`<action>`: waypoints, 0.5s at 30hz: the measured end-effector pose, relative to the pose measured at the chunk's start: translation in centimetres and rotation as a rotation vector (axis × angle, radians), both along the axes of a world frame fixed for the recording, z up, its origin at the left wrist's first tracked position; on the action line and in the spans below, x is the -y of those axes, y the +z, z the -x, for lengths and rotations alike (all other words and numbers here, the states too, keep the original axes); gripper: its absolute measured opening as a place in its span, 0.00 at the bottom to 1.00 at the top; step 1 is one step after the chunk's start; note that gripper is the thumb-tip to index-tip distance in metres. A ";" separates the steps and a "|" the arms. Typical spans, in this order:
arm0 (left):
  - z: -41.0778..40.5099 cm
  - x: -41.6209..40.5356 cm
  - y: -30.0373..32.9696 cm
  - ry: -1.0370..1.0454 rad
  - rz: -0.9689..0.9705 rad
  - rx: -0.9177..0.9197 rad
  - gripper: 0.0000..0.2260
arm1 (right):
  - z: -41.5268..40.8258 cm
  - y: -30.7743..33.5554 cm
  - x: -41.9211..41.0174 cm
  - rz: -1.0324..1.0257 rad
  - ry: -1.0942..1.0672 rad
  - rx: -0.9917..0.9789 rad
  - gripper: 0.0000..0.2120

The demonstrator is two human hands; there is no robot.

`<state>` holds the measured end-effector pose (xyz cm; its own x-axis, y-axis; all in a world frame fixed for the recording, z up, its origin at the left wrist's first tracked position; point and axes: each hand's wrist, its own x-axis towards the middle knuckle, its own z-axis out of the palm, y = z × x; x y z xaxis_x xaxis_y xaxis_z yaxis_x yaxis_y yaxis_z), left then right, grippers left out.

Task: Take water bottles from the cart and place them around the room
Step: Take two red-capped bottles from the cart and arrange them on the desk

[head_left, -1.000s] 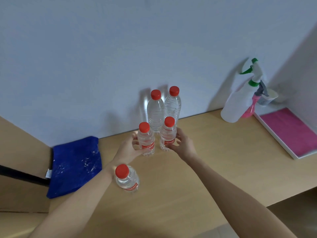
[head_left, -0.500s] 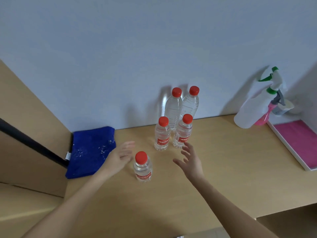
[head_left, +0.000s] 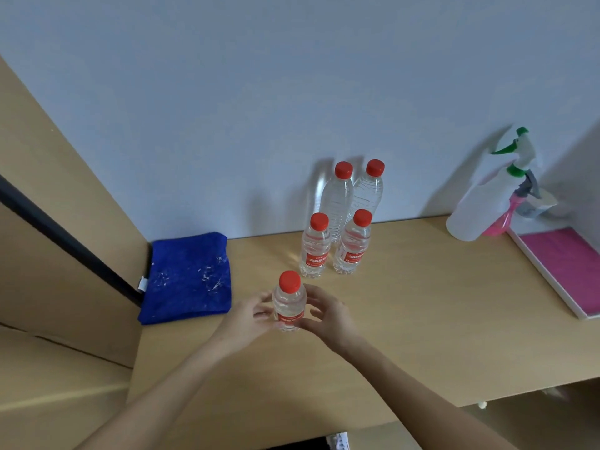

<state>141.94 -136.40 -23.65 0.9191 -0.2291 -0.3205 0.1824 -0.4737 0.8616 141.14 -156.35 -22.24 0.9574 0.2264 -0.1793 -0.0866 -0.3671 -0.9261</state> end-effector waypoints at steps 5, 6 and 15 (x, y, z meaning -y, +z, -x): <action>-0.6 4.2 0.1 -0.010 0.036 0.017 0.29 | 0.4 0.4 3.6 0.006 -0.071 -0.012 0.25; -0.7 5.2 0.1 -0.015 0.047 0.022 0.29 | 0.5 0.4 4.4 0.001 -0.090 -0.018 0.25; -0.8 9.3 -0.4 -0.097 0.132 0.062 0.25 | 0.9 -0.3 9.5 -0.055 -0.127 -0.065 0.25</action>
